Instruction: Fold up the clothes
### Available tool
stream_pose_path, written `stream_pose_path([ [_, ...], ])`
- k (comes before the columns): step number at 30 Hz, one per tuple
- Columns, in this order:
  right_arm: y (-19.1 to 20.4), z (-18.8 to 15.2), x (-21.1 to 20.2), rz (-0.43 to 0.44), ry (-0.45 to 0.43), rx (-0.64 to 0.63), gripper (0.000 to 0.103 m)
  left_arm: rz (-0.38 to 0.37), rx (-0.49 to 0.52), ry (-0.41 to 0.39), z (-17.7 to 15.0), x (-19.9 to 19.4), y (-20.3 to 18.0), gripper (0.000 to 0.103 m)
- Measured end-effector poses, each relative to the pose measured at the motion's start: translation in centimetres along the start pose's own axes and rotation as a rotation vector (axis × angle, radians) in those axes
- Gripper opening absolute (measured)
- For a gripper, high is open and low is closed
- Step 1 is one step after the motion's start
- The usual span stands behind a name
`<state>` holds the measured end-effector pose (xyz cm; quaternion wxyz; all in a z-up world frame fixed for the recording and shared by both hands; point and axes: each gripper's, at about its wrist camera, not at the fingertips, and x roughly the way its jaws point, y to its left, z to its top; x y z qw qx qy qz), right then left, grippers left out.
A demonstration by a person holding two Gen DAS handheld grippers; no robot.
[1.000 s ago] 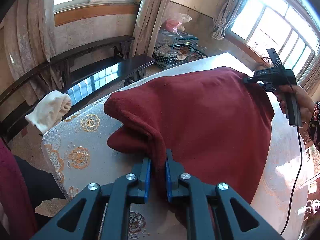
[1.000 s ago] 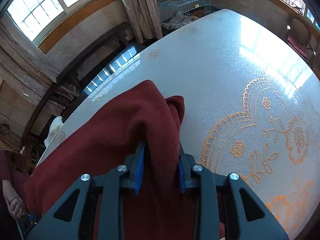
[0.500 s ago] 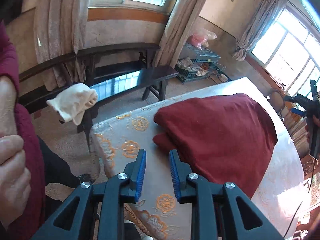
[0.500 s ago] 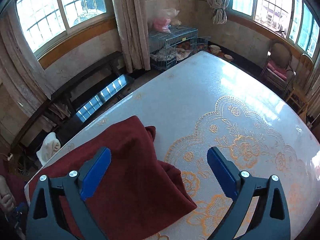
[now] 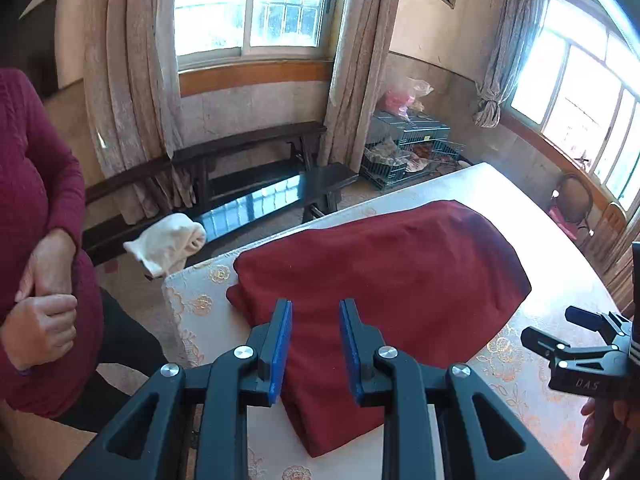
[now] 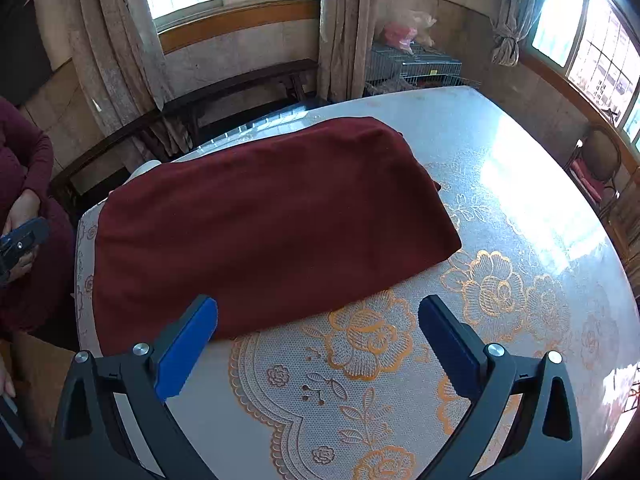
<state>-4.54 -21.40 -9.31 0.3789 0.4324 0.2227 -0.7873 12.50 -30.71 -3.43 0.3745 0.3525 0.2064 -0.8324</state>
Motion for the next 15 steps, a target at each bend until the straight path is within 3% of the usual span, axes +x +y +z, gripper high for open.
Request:
stream_pose_path([
  [6,3.2,0.3,-2.0,-0.021,-0.11,0.014,0.102,0.012,-0.055,-0.053,-1.0,-1.1,-1.8,0.024],
  [11,5.8,0.0,-2.9,-0.134,-0.197,0.018,0.102,0.059,-0.031,-0.057,-1.7,-0.1,-2.3,0.024],
  [15,6.2,0.6,-2.0,-0.097,-0.188,0.025,0.102,0.061,-0.065,-0.051,-1.8,0.2,-1.6,0.024],
])
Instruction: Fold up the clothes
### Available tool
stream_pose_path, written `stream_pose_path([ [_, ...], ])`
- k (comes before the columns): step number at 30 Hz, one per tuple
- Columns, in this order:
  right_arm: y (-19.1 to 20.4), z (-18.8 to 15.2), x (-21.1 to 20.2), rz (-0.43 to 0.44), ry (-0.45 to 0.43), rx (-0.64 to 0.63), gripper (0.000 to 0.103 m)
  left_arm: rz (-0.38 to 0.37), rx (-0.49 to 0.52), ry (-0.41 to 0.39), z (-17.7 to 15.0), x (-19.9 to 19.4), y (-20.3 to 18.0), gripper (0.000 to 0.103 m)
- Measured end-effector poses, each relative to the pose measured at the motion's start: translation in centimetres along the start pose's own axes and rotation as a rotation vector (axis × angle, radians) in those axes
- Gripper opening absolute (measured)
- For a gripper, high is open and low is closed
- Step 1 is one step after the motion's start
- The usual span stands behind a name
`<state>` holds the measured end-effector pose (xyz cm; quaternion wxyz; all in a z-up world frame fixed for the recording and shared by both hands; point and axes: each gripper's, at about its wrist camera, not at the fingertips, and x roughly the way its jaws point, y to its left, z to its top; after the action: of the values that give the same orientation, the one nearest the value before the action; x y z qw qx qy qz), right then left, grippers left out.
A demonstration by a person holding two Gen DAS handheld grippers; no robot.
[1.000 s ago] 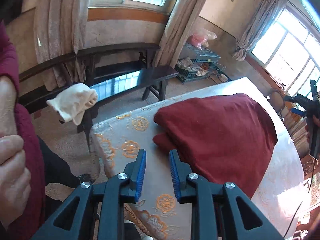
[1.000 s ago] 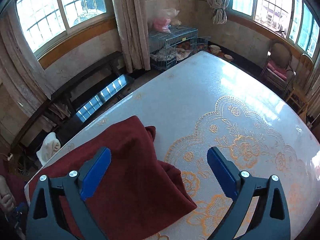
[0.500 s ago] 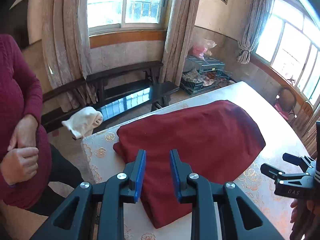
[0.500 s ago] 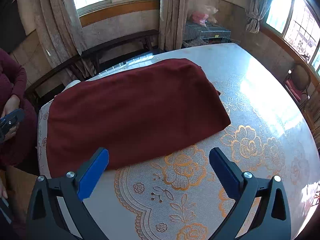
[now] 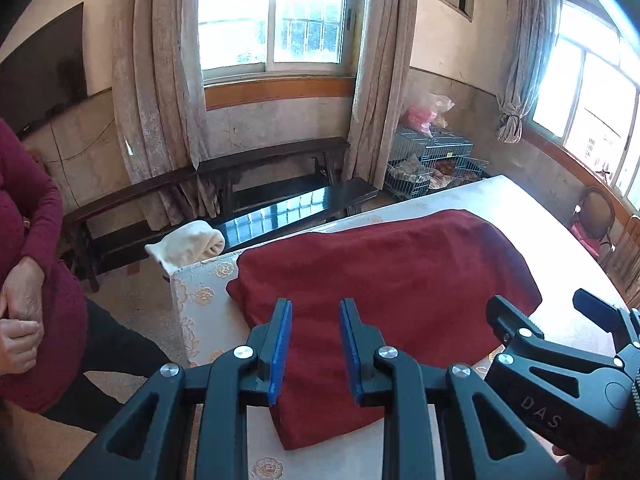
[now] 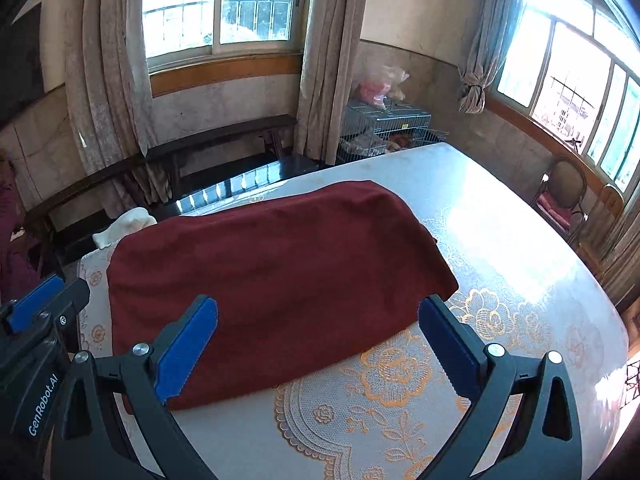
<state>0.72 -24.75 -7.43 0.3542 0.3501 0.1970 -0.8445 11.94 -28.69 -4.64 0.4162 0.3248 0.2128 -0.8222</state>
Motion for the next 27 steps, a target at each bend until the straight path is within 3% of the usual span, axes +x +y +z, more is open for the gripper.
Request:
stream_pose_path([
  [7,-1.2,0.8,0.8,0.146,0.068,0.05,0.102,0.025,-0.038,0.005,0.2,-0.2,0.6,0.024],
  [27,-1.0,0.5,0.1,0.131,0.046,0.035,0.102,-0.044,0.02,0.018,0.5,-0.2,-0.9,0.024],
])
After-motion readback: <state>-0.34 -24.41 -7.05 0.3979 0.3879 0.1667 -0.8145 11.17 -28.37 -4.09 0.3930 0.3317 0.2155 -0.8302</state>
